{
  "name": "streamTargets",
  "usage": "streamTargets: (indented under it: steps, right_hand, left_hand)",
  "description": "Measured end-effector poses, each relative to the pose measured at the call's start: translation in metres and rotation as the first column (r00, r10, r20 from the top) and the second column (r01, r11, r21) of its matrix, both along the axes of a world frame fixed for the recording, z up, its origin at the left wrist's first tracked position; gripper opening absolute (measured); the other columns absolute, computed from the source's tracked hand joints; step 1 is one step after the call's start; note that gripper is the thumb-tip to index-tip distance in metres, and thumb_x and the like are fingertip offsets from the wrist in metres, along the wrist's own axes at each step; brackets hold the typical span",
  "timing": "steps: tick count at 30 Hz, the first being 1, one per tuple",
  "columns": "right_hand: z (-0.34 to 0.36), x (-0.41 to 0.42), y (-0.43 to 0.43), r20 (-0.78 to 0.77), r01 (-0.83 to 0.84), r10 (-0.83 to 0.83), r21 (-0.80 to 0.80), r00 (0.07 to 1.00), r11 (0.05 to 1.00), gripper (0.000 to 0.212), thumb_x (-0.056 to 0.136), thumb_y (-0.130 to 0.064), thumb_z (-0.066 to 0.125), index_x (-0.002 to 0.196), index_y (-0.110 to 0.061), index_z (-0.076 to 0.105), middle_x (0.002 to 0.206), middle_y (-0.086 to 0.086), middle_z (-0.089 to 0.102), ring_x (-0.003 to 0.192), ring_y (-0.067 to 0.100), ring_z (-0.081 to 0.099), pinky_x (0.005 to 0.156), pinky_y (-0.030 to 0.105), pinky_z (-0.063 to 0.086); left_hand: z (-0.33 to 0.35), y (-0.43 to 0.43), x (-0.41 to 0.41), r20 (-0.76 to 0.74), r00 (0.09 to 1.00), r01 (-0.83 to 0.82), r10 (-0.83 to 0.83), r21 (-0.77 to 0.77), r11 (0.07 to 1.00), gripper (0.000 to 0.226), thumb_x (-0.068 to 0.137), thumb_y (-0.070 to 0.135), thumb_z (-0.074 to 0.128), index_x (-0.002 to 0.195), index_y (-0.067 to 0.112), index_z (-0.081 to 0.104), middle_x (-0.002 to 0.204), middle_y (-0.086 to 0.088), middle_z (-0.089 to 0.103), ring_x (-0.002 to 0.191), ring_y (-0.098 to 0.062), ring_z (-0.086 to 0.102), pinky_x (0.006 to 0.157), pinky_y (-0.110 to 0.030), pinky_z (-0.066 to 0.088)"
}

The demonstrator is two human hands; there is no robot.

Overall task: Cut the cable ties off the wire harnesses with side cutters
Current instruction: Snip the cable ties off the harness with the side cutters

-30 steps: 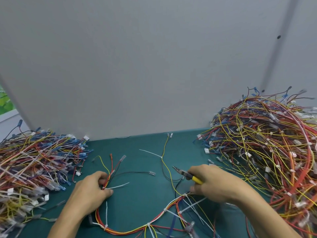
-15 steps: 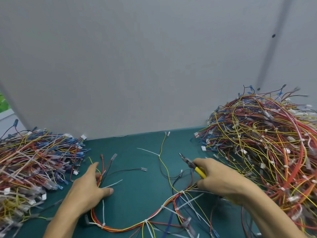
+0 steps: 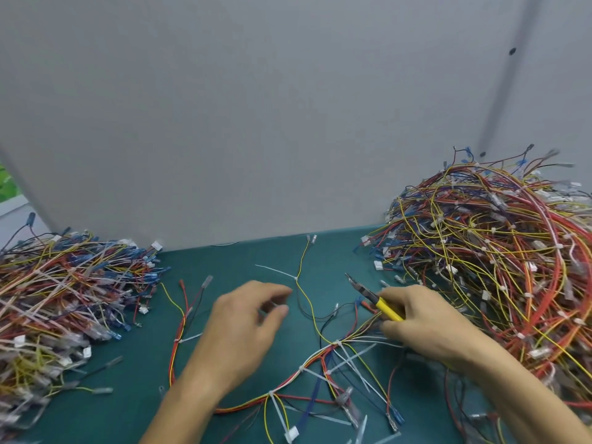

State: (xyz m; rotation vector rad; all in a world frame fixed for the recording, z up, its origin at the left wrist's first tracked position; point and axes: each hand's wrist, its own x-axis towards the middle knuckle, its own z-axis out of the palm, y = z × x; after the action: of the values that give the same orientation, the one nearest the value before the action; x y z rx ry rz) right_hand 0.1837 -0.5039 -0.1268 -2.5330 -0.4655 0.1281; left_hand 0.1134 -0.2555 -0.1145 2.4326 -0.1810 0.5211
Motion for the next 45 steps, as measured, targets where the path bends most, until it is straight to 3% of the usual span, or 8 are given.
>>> streamTargets:
  steps: [4, 8, 11, 17, 23, 30, 37, 45]
  right_hand:
    - [-0.003, 0.003, -0.003, 0.003, -0.01, 0.009, 0.071, 1.0, 0.997, 0.009, 0.078, -0.026, 0.065, 0.084, -0.019, 0.063, 0.063, -0.003, 0.049, 0.059, 0.012, 0.043, 0.057, 0.029, 0.035]
    - [-0.008, 0.005, -0.002, -0.013, -0.009, 0.011, 0.153, 1.0, 0.988, 0.016, 0.077, -0.025, 0.067, 0.093, -0.026, 0.067, 0.061, -0.006, 0.049, 0.056, 0.007, 0.041, 0.055, 0.025, 0.033]
    - [-0.01, 0.005, -0.002, -0.009, -0.012, 0.014, 0.172, 1.0, 0.985, 0.021, 0.076, -0.025, 0.066, 0.096, -0.03, 0.067, 0.061, -0.006, 0.05, 0.055, 0.005, 0.041, 0.052, 0.019, 0.033]
    - [-0.011, 0.006, -0.001, 0.019, -0.017, 0.017, 0.002, 1.0, 1.0, 0.024, 0.074, -0.025, 0.062, 0.098, -0.028, 0.056, 0.073, -0.005, 0.055, 0.07, 0.012, 0.051, 0.058, 0.025, 0.037]
    - [-0.013, 0.006, -0.003, 0.062, -0.052, 0.056, -0.063, 0.996, 0.997, 0.013, 0.072, -0.023, 0.063, 0.077, -0.018, 0.051, 0.065, -0.001, 0.049, 0.062, 0.007, 0.042, 0.056, 0.024, 0.035]
    - [-0.011, 0.009, -0.007, 0.138, -0.085, 0.129, -0.284, 0.982, 0.955, 0.01, 0.073, -0.027, 0.056, 0.078, -0.019, 0.052, 0.08, -0.002, 0.053, 0.08, 0.019, 0.051, 0.069, 0.036, 0.045]
    - [-0.012, 0.006, -0.002, 0.149, -0.14, 0.237, -0.477, 0.96, 0.868, 0.027, 0.077, -0.031, 0.052, 0.103, -0.031, 0.061, 0.09, -0.008, 0.043, 0.099, 0.023, 0.055, 0.074, 0.03, 0.047]
    - [-0.012, 0.007, -0.003, 0.172, -0.168, 0.28, -0.482, 0.944, 0.86, 0.031, 0.079, -0.033, 0.055, 0.109, -0.035, 0.061, 0.092, -0.009, 0.045, 0.103, 0.021, 0.054, 0.075, 0.029, 0.045]
  left_hand:
    - [-0.02, -0.028, 0.011, -0.003, 0.991, 0.135, -0.136, 0.097, 0.986, 0.018, 0.09, 0.016, 0.063, 0.103, 0.024, 0.073, 0.096, 0.012, 0.069, 0.091, 0.004, 0.057, 0.079, -0.002, 0.035]
    - [-0.038, -0.047, 0.032, -0.119, 0.972, 0.23, -0.204, 0.276, 0.933, 0.025, 0.095, 0.017, 0.053, 0.112, 0.024, 0.069, 0.111, 0.003, 0.064, 0.105, -0.014, 0.057, 0.093, -0.025, 0.041]
    - [-0.051, -0.054, 0.038, -0.181, 0.949, 0.303, -0.257, 0.31, 0.901, 0.025, 0.093, 0.015, 0.053, 0.111, 0.02, 0.069, 0.11, 0.0, 0.063, 0.106, -0.019, 0.056, 0.092, -0.031, 0.042]
    - [-0.064, -0.051, 0.038, -0.096, 0.95, 0.312, -0.297, 0.247, 0.918, 0.018, 0.087, 0.026, 0.063, 0.101, 0.019, 0.072, 0.101, 0.003, 0.066, 0.098, -0.014, 0.057, 0.087, -0.016, 0.038]
    - [-0.073, -0.057, 0.035, 0.024, 0.981, 0.179, -0.192, 0.264, 0.948, 0.018, 0.094, 0.032, 0.051, 0.1, 0.019, 0.062, 0.089, 0.001, 0.065, 0.086, -0.02, 0.055, 0.078, -0.034, 0.045]
    - [-0.069, -0.048, 0.039, -0.158, 0.984, 0.05, -0.086, -0.219, 0.974, 0.008, 0.083, 0.012, 0.07, 0.082, 0.02, 0.07, 0.068, 0.011, 0.069, 0.061, 0.001, 0.061, 0.065, -0.013, 0.047]
    - [-0.067, -0.042, 0.041, -0.209, 0.972, 0.033, -0.103, -0.315, 0.949, 0.016, 0.085, 0.011, 0.067, 0.082, 0.026, 0.066, 0.067, 0.01, 0.066, 0.065, -0.001, 0.068, 0.065, -0.014, 0.048]
    - [-0.065, -0.046, 0.041, -0.204, 0.973, 0.036, -0.106, -0.317, 0.948, 0.024, 0.086, 0.007, 0.066, 0.079, 0.029, 0.062, 0.07, 0.004, 0.068, 0.064, -0.003, 0.068, 0.062, -0.011, 0.047]
